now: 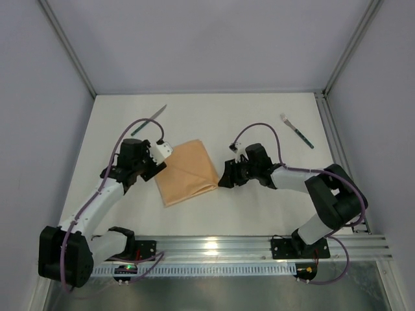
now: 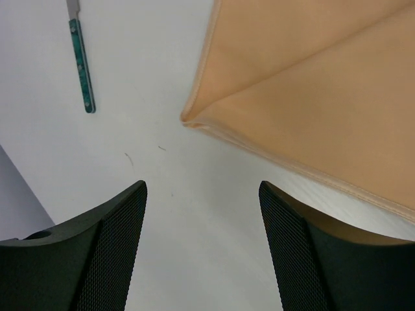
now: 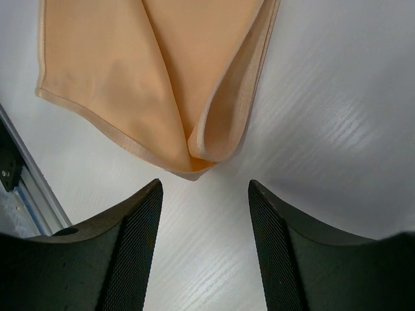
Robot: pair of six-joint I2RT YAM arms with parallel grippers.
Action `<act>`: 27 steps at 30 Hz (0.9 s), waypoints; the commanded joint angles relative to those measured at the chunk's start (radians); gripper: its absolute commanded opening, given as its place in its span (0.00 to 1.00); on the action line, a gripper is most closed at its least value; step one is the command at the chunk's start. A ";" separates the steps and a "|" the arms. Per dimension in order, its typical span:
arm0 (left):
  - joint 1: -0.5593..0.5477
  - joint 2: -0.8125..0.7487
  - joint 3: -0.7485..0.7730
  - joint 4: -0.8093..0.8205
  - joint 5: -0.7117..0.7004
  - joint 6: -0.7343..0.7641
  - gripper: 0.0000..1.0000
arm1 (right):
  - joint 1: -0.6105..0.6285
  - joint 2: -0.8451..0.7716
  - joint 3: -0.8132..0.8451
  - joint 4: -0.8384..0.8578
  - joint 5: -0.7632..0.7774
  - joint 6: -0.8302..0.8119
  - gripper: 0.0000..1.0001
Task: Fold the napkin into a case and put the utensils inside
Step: Rotate the upper triangle-folded napkin at the center of the board, then smooth out the upper triangle-folded napkin at the center of the board.
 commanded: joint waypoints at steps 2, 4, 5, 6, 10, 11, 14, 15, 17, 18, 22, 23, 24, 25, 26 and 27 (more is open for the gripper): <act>-0.061 -0.018 -0.063 -0.131 0.044 -0.063 0.72 | 0.048 0.042 -0.022 0.093 0.089 -0.008 0.60; -0.093 0.018 -0.081 -0.113 0.001 -0.069 0.71 | 0.055 0.059 -0.025 0.138 0.094 -0.004 0.60; -0.101 0.031 -0.092 -0.104 -0.009 -0.075 0.71 | 0.055 0.063 -0.027 0.146 0.095 -0.004 0.60; -0.107 0.043 -0.098 -0.087 -0.018 -0.075 0.71 | 0.055 0.069 -0.033 0.159 0.094 -0.004 0.60; -0.147 0.098 -0.128 -0.022 -0.039 -0.086 0.71 | 0.058 0.091 -0.053 0.204 0.109 0.000 0.59; -0.164 0.120 -0.132 -0.010 -0.074 -0.084 0.71 | 0.059 0.099 -0.053 0.212 0.103 0.003 0.57; -0.175 0.164 -0.126 0.021 -0.093 -0.104 0.72 | 0.072 0.123 -0.054 0.230 0.097 0.005 0.56; -0.175 0.171 -0.118 0.025 -0.096 -0.113 0.71 | 0.075 0.125 -0.057 0.225 0.101 0.002 0.55; -0.176 0.186 -0.117 0.030 -0.102 -0.112 0.71 | 0.079 0.119 -0.073 0.235 0.117 -0.001 0.45; -0.176 0.187 -0.123 0.033 -0.104 -0.109 0.71 | 0.078 0.114 -0.080 0.245 0.120 0.000 0.41; -0.178 0.186 -0.135 0.050 -0.110 -0.095 0.71 | 0.078 0.100 -0.099 0.279 0.106 0.002 0.29; -0.178 0.186 -0.135 0.047 -0.110 -0.095 0.71 | 0.078 0.093 -0.105 0.279 0.104 0.000 0.29; -0.178 0.184 -0.135 0.042 -0.110 -0.095 0.71 | 0.078 0.089 -0.108 0.279 0.103 -0.003 0.29; -0.178 0.181 -0.135 0.039 -0.108 -0.090 0.71 | 0.078 0.085 -0.112 0.281 0.107 -0.006 0.27; -0.178 0.178 -0.137 0.035 -0.108 -0.090 0.71 | 0.078 0.076 -0.125 0.284 0.112 -0.007 0.26; -0.178 0.175 -0.135 0.030 -0.104 -0.086 0.71 | 0.078 0.073 -0.131 0.294 0.115 -0.009 0.24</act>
